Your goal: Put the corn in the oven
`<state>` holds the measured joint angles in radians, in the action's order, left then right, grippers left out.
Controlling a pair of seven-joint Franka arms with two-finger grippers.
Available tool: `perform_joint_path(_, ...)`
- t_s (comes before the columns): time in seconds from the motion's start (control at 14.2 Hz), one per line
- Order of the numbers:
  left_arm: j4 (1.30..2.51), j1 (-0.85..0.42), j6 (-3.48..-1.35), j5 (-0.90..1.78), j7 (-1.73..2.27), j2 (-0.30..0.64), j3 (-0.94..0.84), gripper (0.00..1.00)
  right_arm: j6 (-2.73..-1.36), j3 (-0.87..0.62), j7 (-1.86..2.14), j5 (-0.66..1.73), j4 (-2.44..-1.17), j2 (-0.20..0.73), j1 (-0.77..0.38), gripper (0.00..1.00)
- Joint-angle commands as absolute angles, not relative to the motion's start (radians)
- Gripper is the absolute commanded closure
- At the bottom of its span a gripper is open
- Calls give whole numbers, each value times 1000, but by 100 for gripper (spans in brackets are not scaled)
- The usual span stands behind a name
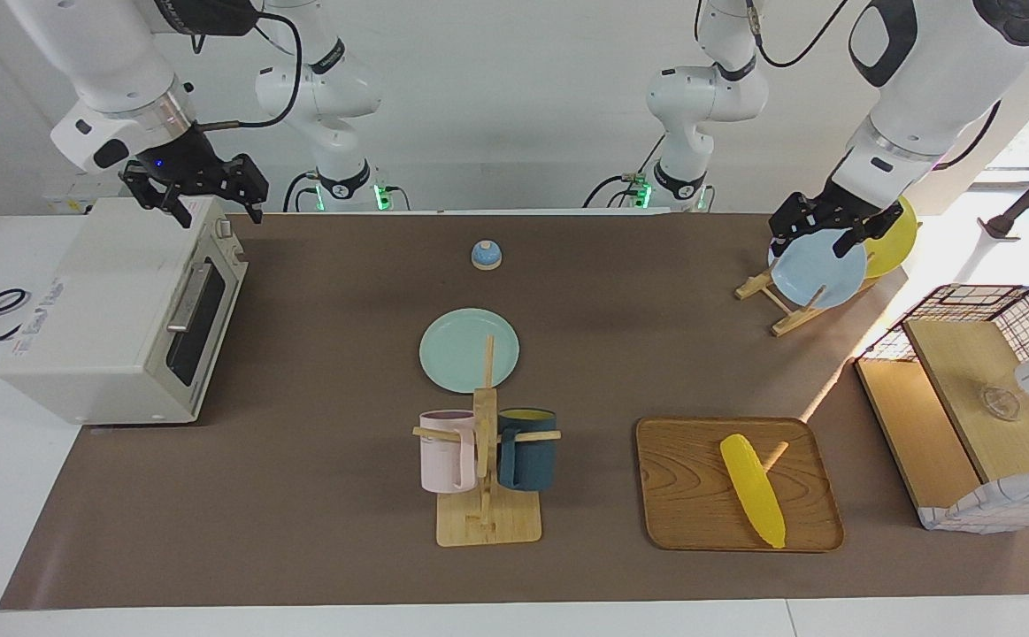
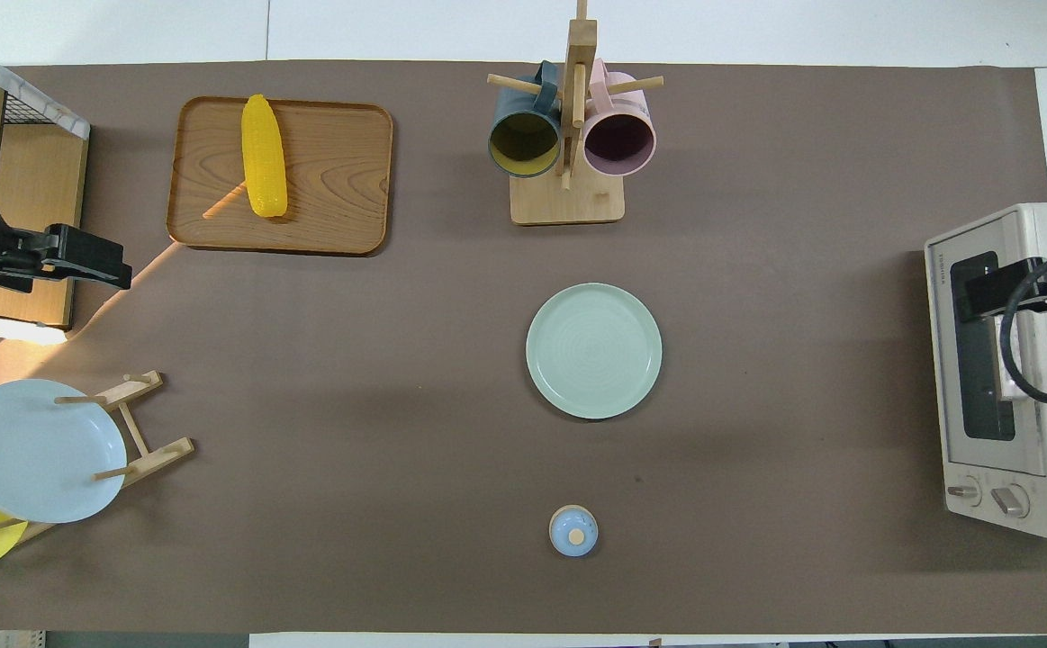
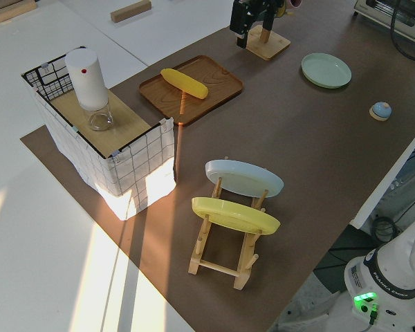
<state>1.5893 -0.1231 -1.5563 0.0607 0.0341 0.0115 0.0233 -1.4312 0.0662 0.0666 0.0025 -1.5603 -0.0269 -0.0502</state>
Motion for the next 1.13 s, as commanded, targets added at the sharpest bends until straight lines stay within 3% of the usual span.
perform_joint_path(0.0,1589,-112,-1566,49,38,2,12,0,-1448,66,55,25,-1546,-15,-48,0)
perform_joint_path(0.42,1595,-117,-1610,48,51,3,12,0,-1499,67,92,21,-1610,-41,-34,3)
perform_joint_path(0.49,1601,-118,-1640,48,54,5,12,0,-1515,72,95,21,-1652,-64,-34,65)
perform_joint_path(0.57,1595,-121,-1661,48,57,14,12,0,-1528,74,95,21,-1687,-78,-20,100)
perform_joint_path(0.78,1543,-123,-1667,48,52,134,11,0,-1710,78,89,14,-1886,-155,34,100)
perform_joint_path(1.06,1295,-137,-1731,46,46,460,9,0,-1893,78,65,-40,-2072,-193,123,100)
